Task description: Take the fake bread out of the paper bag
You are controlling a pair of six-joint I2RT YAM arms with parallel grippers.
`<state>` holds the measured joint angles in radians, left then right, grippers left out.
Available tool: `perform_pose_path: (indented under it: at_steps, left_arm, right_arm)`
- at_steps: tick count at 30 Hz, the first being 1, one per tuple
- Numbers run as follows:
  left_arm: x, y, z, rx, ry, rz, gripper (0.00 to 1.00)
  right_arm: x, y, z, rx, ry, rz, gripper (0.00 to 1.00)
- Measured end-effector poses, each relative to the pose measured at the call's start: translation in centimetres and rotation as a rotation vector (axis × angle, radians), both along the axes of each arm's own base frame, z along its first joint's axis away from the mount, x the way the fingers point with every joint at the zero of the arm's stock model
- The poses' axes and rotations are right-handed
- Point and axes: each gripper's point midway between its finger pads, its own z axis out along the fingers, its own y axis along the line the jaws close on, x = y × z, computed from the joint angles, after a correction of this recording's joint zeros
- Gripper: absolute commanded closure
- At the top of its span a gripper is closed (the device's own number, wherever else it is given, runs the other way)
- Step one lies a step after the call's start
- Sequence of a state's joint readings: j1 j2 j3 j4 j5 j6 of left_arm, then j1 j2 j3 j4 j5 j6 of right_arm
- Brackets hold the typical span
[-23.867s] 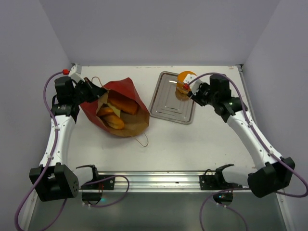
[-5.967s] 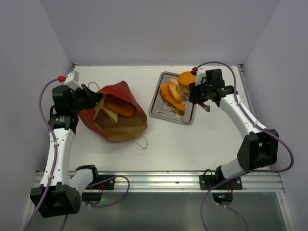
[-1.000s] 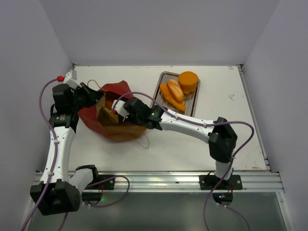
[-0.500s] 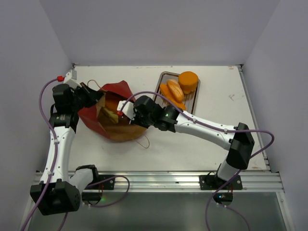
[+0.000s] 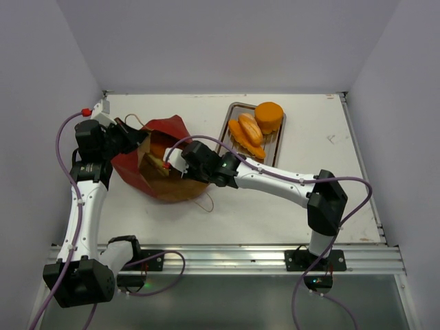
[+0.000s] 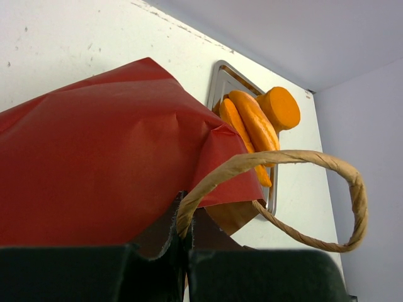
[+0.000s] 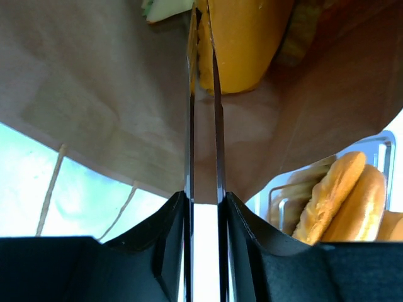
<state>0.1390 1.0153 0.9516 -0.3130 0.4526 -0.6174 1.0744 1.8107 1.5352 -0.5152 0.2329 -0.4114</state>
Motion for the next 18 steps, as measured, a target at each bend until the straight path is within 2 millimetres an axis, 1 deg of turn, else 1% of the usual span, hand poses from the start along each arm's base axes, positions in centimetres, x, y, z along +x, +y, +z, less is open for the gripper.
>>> perform_pose_path:
  at_steps: [7, 13, 15, 18]
  left_arm:
    - [0.0, 0.0, 0.1, 0.0, -0.004, 0.0, 1.0]
    - [0.0, 0.0, 0.0, 0.0, -0.004, -0.001, 1.0]
    - [0.0, 0.0, 0.0, 0.0, -0.004, -0.001, 1.0]
    - [0.0, 0.0, 0.0, 0.0, -0.004, -0.001, 1.0]
  right_arm:
    - [0.3, -0.4, -0.3, -0.032, -0.041, 0.0, 0.61]
    - [0.0, 0.0, -0.2, -0.032, -0.047, 0.011, 0.6]
    - [-0.2, 0.2, 0.1, -0.029, -0.049, 0.017, 0.59]
    - [-0.2, 1.0, 1.0, -0.011, -0.058, 0.023, 0.58]
